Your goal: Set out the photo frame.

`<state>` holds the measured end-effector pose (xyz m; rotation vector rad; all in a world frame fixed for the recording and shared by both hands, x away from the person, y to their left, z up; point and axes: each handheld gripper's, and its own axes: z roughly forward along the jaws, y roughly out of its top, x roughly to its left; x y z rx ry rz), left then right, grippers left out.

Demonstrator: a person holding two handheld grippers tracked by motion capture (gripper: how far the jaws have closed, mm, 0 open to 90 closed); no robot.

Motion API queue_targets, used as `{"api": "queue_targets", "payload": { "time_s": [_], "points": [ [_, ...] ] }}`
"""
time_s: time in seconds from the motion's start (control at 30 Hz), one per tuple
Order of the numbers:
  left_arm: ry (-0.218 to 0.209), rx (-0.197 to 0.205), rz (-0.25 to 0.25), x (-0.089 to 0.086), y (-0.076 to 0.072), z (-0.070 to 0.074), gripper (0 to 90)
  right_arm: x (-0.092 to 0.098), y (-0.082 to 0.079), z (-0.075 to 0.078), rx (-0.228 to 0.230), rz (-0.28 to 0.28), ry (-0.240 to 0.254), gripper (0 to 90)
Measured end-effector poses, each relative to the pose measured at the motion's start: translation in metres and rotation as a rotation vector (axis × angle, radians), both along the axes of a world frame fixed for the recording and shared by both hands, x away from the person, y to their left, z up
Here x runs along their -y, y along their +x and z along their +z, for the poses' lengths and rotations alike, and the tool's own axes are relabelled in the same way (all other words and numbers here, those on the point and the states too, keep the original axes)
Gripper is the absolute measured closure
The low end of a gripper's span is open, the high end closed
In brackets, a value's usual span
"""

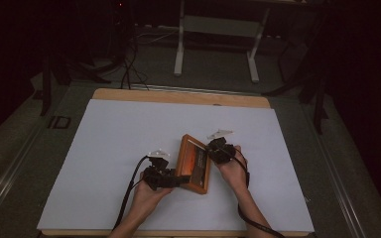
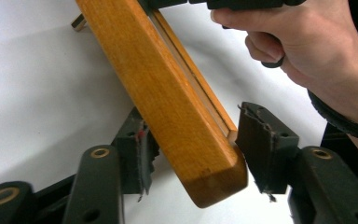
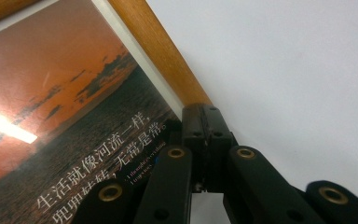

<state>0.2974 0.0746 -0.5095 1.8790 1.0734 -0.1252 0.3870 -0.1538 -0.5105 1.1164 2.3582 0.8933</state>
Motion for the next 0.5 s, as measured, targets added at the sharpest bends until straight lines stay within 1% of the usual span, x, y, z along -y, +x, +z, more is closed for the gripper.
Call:
{"api": "queue_targets", "payload": {
  "time_s": [0.17, 0.33, 0.4, 0.5],
  "points": [
    [-0.011, -0.017, 0.011, 0.0010, 0.0010, -0.0010, 49.5, 0.0001, 0.0001, -0.0001, 0.002, 0.002, -0.001, 89.9],
    [-0.012, -0.028, 0.020, 0.0017, 0.0010, -0.0003, 50.5, 0.0010, 0.0008, -0.0002, 0.002, 0.004, 0.006, 89.6],
    [-0.022, -0.041, 0.019, 0.0019, 0.0013, -0.0001, 51.6, 0.0021, 0.0016, 0.0000, 0.000, 0.002, 0.013, 87.9],
    [-0.018, -0.037, 0.019, 0.0036, 0.0015, 0.0013, 52.4, 0.0050, 0.0020, 0.0003, -0.002, 0.001, 0.021, 86.0]
  ]
}}
